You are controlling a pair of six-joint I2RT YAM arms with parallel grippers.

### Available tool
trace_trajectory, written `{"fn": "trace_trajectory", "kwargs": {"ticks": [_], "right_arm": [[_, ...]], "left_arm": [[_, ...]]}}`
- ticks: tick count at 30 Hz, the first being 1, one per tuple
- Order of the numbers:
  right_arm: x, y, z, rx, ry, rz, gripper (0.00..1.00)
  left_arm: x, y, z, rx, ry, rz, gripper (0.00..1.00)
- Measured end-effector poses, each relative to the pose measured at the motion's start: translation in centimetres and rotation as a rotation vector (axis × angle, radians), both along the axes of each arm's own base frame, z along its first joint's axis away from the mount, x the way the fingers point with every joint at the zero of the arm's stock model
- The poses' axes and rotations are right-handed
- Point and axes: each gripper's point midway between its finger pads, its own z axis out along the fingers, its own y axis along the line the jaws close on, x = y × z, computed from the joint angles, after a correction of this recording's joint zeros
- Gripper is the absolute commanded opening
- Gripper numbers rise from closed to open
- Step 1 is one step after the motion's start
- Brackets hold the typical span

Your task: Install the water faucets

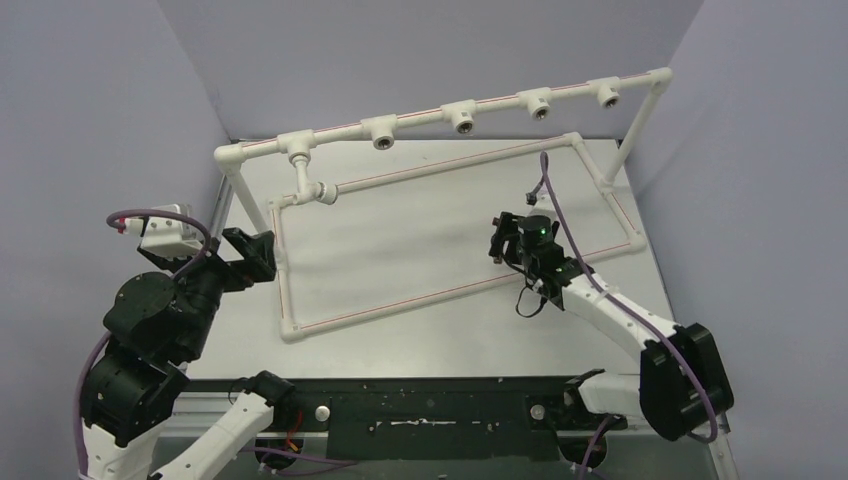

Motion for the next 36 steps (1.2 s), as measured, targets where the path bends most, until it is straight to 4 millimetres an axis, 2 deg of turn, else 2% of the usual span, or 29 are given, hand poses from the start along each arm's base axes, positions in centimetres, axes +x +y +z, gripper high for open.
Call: {"fn": "trace_trajectory", "kwargs": {"ticks": [4,8,12,17,22,26,31,36], "right_arm": [[-1.9,1.9,3.0,0.033,-0.098,0.116,0.22],[-3.9,4.7,6.7,0.055,-0.224,0.262,0.22],[-6.3,7.7,8.5,0.053,-0.307,0.419,0.2],[-9.2,11.0,8.5,0.004,-0.361,0.625,0.2],[-12.1,13.7,7.7,-0.064,-0.428,0.857,0.19],[-14.0,15.7,7.9,-0.099,-0.515,1.025,0.2],[-16.1,17.9,8.5,-0.171,-0.644,1.204,0.26],[-17.4,19.8,7.8,-0.256,-0.697,1.353,0.29]], "left_arm": [[-0.2,-1.5,-0.6,-0.025,0.03,-0.075,0.97],[-0.7,-2.9,-1.2,-0.05,0.061,-0.15,0.97],[-1.2,-4.3,-1.5,-0.079,0.085,-0.23,0.97],[-1.9,-6.3,-2.1,-0.114,0.115,-0.334,0.97],[-2.2,-8.1,-4.1,-0.13,0.184,-0.418,0.97],[-2.4,-9.3,-5.7,-0.133,0.237,-0.48,0.97],[-2.6,-11.0,-7.0,-0.139,0.297,-0.563,0.97],[-3.0,-12.6,-8.4,-0.15,0.359,-0.65,0.97]]}}
